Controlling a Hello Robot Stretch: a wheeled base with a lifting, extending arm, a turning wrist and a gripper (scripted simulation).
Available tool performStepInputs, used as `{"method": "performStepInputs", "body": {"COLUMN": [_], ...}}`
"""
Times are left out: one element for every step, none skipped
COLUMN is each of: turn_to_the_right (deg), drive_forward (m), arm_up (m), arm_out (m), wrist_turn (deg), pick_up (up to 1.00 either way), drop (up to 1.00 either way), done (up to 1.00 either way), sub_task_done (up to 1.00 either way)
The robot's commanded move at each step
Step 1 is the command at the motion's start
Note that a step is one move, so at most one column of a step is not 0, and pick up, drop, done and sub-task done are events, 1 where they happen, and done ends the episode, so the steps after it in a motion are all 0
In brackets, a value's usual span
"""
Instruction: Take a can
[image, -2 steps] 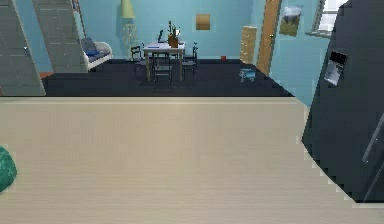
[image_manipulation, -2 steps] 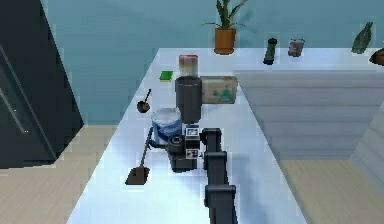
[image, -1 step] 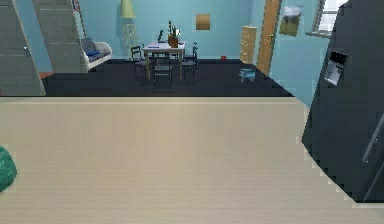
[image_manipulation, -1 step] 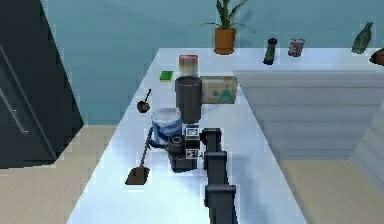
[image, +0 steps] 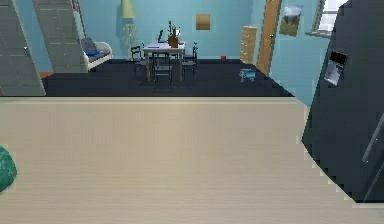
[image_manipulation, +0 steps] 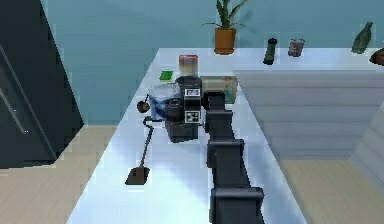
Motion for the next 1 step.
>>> {"method": "performStepInputs", "body": {"turn_to_the_right": [0.0], "drive_forward": [0.00], "arm_up": [0.00], "arm_out": [0.00], "wrist_turn": [0.0], "pick_up": [0.00], "drop": [0.00], "done": [1.00], "sub_task_done": [0.00]}}
